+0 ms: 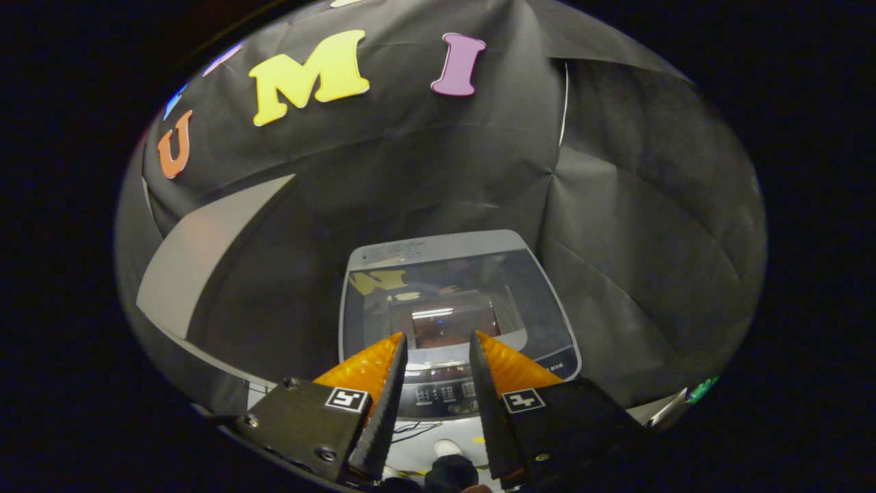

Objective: Put the clothes into the washing machine and then close the washing machine lid.

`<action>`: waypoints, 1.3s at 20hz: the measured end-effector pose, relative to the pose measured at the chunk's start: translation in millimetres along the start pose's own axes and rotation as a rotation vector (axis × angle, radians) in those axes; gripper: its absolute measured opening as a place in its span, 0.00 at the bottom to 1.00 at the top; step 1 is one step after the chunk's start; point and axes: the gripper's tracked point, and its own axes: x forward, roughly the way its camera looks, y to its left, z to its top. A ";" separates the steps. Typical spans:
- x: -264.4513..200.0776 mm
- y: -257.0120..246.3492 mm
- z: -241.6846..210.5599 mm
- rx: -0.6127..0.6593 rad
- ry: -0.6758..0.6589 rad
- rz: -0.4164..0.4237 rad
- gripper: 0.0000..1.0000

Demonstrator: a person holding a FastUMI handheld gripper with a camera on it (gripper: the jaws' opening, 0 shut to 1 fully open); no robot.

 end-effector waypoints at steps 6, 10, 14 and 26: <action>-102.7 20.3 -12.2 0.022 -0.181 -0.038 0.58; -182.4 34.1 -24.4 0.012 -0.293 -0.014 0.58; -251.1 31.7 -24.4 0.006 -0.415 0.005 0.58; -406.5 4.4 -41.4 -0.054 -0.628 0.164 0.93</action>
